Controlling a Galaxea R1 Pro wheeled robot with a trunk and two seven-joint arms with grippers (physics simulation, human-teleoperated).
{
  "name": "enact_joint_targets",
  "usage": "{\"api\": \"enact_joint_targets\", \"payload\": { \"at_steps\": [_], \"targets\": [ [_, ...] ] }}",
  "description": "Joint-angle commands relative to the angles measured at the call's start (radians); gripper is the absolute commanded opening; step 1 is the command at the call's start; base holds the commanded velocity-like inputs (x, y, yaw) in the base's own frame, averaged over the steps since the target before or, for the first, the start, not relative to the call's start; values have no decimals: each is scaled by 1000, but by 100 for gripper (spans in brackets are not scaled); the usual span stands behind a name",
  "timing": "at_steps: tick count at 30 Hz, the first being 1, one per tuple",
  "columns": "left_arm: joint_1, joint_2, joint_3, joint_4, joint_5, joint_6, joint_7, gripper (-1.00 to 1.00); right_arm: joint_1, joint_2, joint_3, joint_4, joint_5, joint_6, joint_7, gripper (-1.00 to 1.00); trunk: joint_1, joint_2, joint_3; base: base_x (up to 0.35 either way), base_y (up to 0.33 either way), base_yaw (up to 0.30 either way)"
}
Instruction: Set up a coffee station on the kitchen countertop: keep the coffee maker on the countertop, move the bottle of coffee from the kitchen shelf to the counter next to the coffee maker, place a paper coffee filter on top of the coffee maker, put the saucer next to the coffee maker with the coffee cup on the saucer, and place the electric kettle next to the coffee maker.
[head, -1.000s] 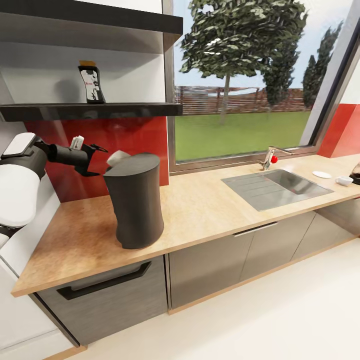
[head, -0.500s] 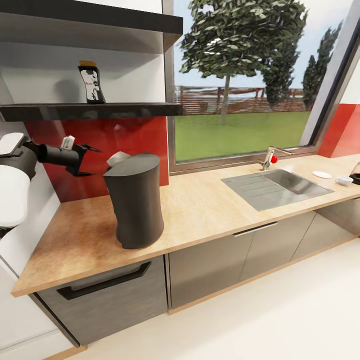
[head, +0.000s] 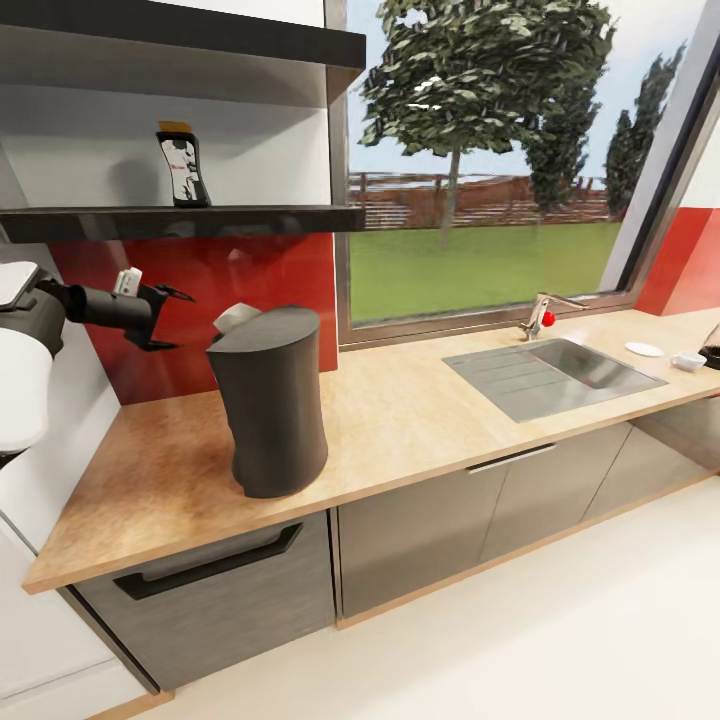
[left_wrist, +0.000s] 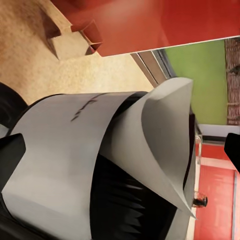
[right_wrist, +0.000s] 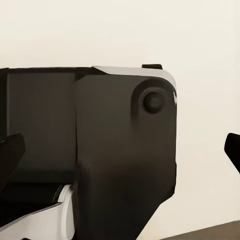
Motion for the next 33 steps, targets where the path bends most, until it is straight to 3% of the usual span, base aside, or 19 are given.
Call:
{"api": "enact_joint_targets", "payload": {
  "at_steps": [1,16,26,30,33],
  "targets": [
    [-1,0,5,-1,7,2,10,100,0,0,-1,0,0,-3,-1,100,1,-2,-2,0,0,0],
    [10,0,-18,-1,3,9,10,100,0,0,-2,-9,-1,-3,-2,100,1,-2,-2,-192,0,64],
    [12,1,-218,-56,4,10,8,100,0,-1,-1,-11,0,-3,-1,100,1,-2,-2,-36,0,47],
    [35,-2,-274,-72,4,11,-3,100,-1,-3,-1,-11,1,-3,-1,100,1,-2,-2,-2,0,3],
    [52,15,-291,-89,-8,-6,-20,100,-3,-1,-1,-14,0,-15,-2,100,1,-2,-2,0,0,0]
  ]
}}
